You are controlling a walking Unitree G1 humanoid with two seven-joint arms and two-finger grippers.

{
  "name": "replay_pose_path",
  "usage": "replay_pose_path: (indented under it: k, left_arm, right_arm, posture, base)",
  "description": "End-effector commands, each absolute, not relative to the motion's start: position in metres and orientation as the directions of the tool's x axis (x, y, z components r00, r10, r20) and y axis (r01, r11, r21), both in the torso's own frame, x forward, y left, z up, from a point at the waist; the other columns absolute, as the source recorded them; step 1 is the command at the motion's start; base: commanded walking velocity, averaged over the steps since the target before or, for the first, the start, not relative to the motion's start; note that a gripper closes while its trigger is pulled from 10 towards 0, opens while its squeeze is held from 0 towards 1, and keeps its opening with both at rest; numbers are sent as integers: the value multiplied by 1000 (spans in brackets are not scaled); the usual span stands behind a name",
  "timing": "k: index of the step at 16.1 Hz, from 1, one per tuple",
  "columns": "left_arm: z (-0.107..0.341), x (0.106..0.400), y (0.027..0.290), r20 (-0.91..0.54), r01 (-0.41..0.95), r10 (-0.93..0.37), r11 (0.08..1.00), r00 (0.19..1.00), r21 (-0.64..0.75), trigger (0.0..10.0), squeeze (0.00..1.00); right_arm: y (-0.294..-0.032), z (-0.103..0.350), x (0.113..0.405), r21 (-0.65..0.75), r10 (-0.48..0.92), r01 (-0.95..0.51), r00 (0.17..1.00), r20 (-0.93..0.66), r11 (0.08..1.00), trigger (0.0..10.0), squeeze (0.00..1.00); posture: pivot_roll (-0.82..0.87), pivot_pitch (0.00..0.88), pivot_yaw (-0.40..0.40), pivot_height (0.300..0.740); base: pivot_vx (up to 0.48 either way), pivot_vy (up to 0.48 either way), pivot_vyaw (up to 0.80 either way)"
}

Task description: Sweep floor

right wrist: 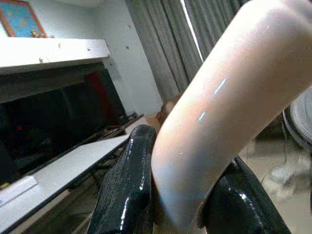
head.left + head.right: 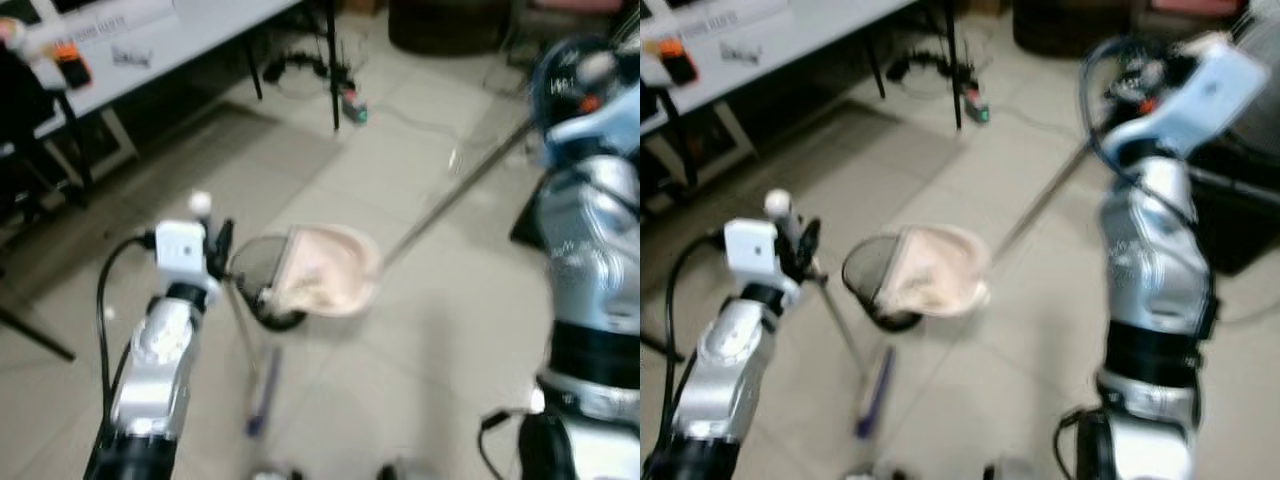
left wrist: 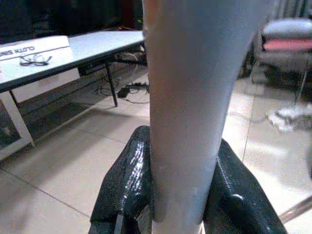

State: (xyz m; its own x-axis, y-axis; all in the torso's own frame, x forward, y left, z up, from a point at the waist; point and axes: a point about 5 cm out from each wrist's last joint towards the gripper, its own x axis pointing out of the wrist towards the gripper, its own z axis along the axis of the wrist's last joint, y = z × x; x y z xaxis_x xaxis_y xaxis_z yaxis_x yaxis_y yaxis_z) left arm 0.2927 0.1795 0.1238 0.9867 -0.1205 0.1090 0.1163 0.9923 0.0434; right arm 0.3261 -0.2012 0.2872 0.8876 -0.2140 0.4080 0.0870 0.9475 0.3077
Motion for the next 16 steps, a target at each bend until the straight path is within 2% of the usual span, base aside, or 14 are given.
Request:
replay_pose_path:
  k: [1, 8, 16]
  left_arm:
    - [131, 292, 191, 132, 76, -86, 994, 988, 75, 10000, 0]
    - [133, 291, 196, 152, 40, -52, 996, 987, 82, 10000, 0]
    - [131, 294, 192, 131, 94, -107, 990, 986, 102, 10000, 0]
  right_arm:
    - [-188, 298, 325, 333, -179, 22, 875, 449, 943, 10000, 0]
    - [-188, 299, 329, 354, -176, 8, 878, 444, 935, 10000, 0]
    - [-201, 288, 323, 419, -254, 62, 871, 420, 906, 10000, 0]
  posture:
    - [-14, 81, 50, 740]
    - [-5, 70, 2, 740]
    - [-12, 71, 45, 740]
  base:
    - [420, 0, 531]
    - [419, 0, 80]
    - [419, 0, 0]
